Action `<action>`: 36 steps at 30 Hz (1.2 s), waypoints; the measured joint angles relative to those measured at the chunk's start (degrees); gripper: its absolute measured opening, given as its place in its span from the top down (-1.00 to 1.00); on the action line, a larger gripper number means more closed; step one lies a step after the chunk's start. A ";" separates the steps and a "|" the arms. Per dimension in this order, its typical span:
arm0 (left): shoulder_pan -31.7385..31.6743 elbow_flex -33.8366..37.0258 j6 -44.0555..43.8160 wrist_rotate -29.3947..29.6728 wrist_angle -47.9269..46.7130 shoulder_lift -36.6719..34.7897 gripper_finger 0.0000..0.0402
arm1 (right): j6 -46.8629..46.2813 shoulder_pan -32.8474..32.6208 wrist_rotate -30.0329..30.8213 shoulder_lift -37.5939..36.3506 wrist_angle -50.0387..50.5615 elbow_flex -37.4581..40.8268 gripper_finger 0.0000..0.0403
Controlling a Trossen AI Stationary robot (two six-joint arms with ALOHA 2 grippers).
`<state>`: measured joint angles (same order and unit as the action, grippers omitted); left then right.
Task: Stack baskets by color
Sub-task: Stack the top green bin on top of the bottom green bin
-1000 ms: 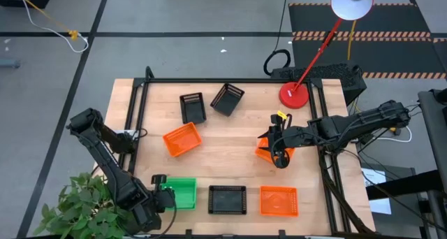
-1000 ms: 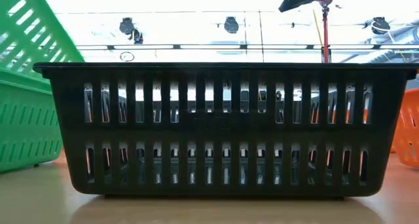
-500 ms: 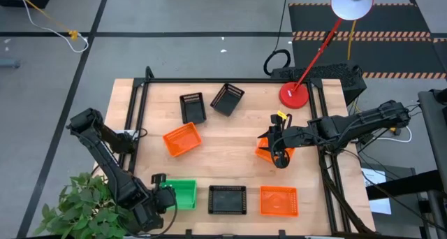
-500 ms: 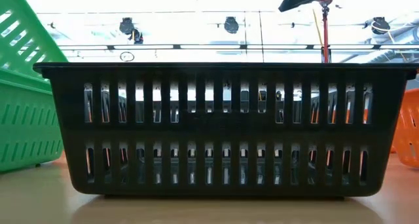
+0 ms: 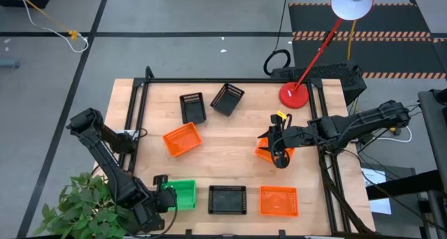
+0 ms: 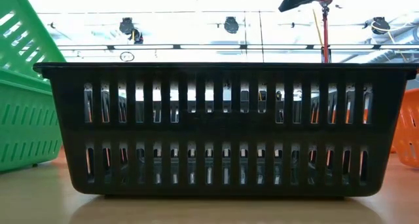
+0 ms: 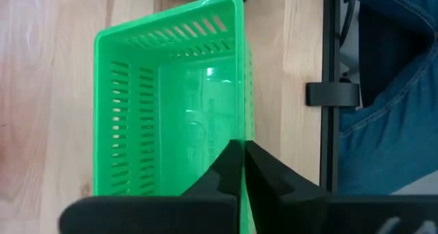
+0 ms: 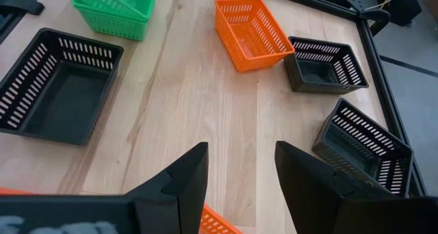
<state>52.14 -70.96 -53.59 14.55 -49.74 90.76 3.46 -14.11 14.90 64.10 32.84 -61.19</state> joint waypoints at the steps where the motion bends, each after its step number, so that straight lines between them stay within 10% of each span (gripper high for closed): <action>1: 0.00 0.00 -0.14 0.00 -0.02 0.00 0.92 | 0.01 0.00 0.00 0.00 0.01 0.00 0.18; 17: -0.77 1.77 -3.99 -1.43 0.23 1.53 0.31 | 0.01 0.00 0.00 0.00 0.02 0.00 0.18; 28: -1.08 1.13 -1.39 -2.71 -0.15 1.38 0.92 | 0.22 0.00 0.00 0.00 -0.07 0.00 0.18; 36: -1.11 -0.15 0.46 -2.54 -0.27 1.06 0.88 | 0.42 0.02 0.00 0.00 -0.66 0.00 0.18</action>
<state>51.03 -71.11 -53.13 12.01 -50.01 91.82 3.88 -14.09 14.90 64.10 32.18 -61.19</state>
